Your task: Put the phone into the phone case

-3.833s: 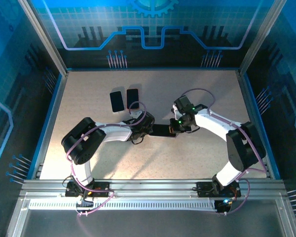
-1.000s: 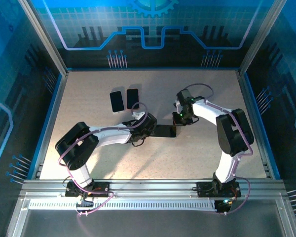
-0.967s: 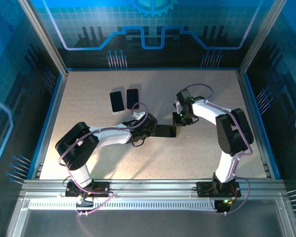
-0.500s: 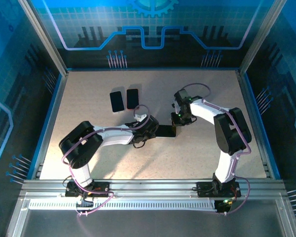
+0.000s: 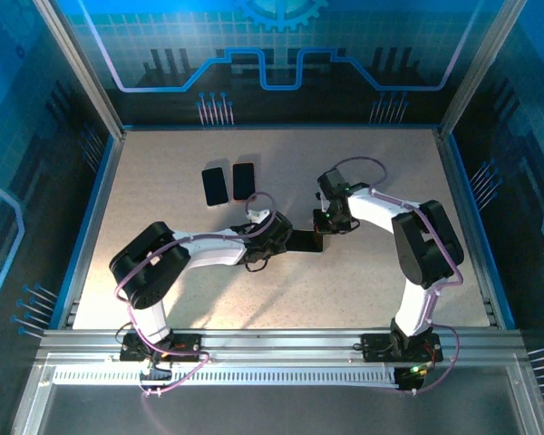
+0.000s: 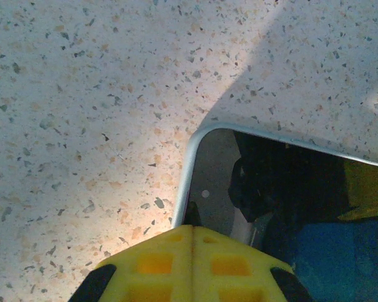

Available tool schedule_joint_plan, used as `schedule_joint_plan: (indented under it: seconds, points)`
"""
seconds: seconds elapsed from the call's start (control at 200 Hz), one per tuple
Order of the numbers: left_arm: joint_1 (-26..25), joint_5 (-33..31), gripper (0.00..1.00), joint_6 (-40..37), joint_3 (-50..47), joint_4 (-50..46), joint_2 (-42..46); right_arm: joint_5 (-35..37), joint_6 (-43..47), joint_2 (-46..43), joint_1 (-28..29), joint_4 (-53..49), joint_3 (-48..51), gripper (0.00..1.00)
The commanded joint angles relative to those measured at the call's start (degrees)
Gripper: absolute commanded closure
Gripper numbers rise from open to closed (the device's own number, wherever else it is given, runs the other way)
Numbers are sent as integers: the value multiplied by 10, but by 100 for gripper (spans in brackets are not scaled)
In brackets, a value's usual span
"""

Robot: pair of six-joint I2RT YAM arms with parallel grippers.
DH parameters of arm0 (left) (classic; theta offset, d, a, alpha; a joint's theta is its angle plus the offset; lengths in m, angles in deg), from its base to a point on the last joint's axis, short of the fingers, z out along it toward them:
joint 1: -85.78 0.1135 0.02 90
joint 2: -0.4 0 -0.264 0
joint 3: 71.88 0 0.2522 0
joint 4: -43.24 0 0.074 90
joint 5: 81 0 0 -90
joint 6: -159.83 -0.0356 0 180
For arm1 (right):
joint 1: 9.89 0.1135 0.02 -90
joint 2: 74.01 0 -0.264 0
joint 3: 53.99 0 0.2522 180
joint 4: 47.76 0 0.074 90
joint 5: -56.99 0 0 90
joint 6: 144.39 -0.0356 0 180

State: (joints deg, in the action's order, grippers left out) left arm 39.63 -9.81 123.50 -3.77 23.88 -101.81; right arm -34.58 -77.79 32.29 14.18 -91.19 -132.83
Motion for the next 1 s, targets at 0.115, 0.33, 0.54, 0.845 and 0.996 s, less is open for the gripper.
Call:
schedule_joint_plan:
  seconds: [0.115,0.33,0.54,0.845,0.996]
  points:
    - [-7,17,100,-4,-3,-10,-1,-103,-32,9,-3,14,66,100]
    - [-24,37,100,-25,-23,-22,40,-162,-41,-5,-30,32,67,100]
    - [-53,56,100,-44,-27,-44,60,-171,-43,4,-30,43,69,100]
    - [-56,67,100,-27,-26,-15,16,-180,-45,-6,-30,53,76,100]
    - [-35,92,100,-19,-22,11,-6,-176,-44,-17,-30,48,79,100]
